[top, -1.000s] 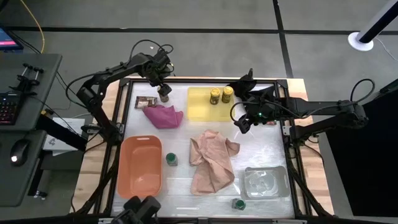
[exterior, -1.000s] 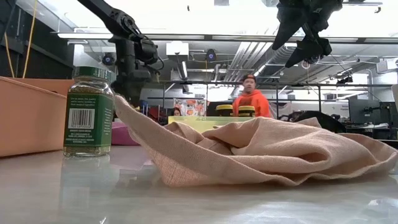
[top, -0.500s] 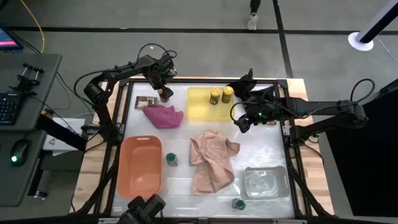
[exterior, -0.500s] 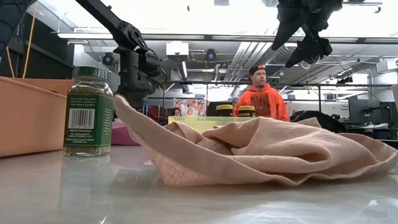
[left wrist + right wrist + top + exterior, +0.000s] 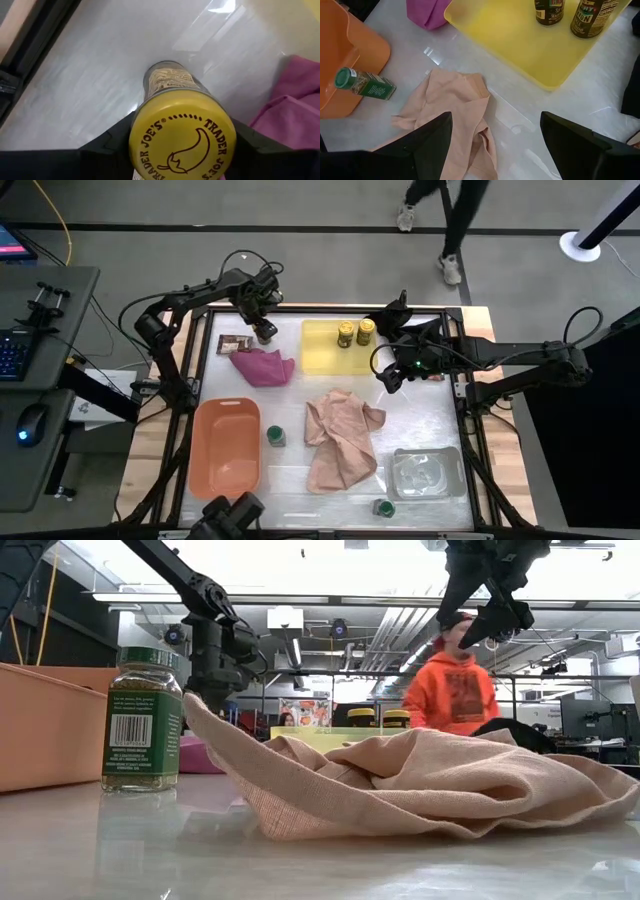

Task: Sort spices by type
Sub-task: Put the yellow spice bottle into the yellow bin

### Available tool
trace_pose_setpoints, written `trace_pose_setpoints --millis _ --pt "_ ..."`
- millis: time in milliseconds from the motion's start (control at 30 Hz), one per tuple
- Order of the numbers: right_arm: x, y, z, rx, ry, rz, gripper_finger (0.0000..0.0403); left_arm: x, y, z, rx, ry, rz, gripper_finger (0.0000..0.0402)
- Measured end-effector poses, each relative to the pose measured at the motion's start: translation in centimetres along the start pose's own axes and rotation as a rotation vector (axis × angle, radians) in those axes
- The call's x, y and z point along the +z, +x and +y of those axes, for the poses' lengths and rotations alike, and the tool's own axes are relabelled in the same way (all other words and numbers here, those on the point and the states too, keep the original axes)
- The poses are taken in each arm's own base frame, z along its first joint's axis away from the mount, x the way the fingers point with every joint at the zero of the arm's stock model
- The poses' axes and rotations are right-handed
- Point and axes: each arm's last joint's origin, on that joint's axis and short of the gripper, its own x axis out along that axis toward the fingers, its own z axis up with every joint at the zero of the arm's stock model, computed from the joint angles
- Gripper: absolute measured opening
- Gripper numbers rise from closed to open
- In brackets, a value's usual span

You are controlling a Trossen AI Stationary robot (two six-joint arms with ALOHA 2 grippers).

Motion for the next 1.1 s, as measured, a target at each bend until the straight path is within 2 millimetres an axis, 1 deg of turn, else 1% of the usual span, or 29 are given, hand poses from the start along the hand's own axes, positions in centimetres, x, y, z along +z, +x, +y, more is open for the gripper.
trace_pose_setpoints --millis 67,100,200,300,367,433,533,600,633,700,800,867,967,1100 --pt "0.0 0.0 0.0 0.0 0.0 0.0 0.0295 -0.1 -0.8 0.1 0.0 0.003 -0.003 0.0189" --pt "0.0 0.0 0.0 -0.002 0.0 -0.003 0.0295 0.1 -1.6 0.1 0.004 0.009 -0.027 0.0189" --pt "0.1 0.0 -0.1 -0.018 0.0 -0.019 0.0295 0.9 -4.9 0.2 0.022 0.021 -0.137 0.0189" --pt "0.1 0.0 -0.1 -0.028 0.002 -0.028 0.0295 1.9 -8.7 -0.6 0.048 0.047 -0.271 0.0189" --pt "0.1 0.0 -0.1 -0.03 0.003 -0.029 0.0295 2.6 -11.3 -2.0 0.051 0.105 -0.366 0.0189" --pt "0.1 0.0 -0.1 -0.03 0.004 -0.029 0.0295 3.0 -13.3 -4.1 0.046 0.194 -0.443 0.0189" --pt "0.1 0.0 -0.1 -0.029 0.009 -0.029 0.0295 3.6 -14.7 -7.8 0.044 0.336 -0.516 0.0189" --pt "0.1 0.0 -0.1 -0.029 0.01 -0.029 0.0295 4.0 -14.6 -10.4 0.053 0.421 -0.52 0.0189" --pt "0.1 0.0 -0.1 -0.029 0.01 -0.029 0.0295 4.1 -14.2 -11.5 0.059 0.455 -0.51 0.0189" --pt "0.1 0.0 -0.1 -0.029 0.01 -0.029 0.0295 4.4 -12.9 -13.6 0.049 0.513 -0.472 0.0189" --pt "0.1 0.0 -0.1 -0.026 0.014 -0.026 0.0295 5.2 -10.4 -15.7 0.044 0.562 -0.394 0.0189" --pt "0.1 0.0 -0.1 -0.025 0.03 -0.025 0.0295 5.8 -8.7 -16.6 0.064 0.578 -0.355 0.0189" --pt "0.1 0.0 -0.1 -0.025 0.032 -0.024 0.0295 6.9 -6.2 -17.1 0.1 0.584 -0.303 0.0189" --pt "0.1 0.0 -0.1 -0.025 0.036 -0.025 0.0295 7.9 -4.0 -16.9 0.108 0.575 -0.259 0.0189"
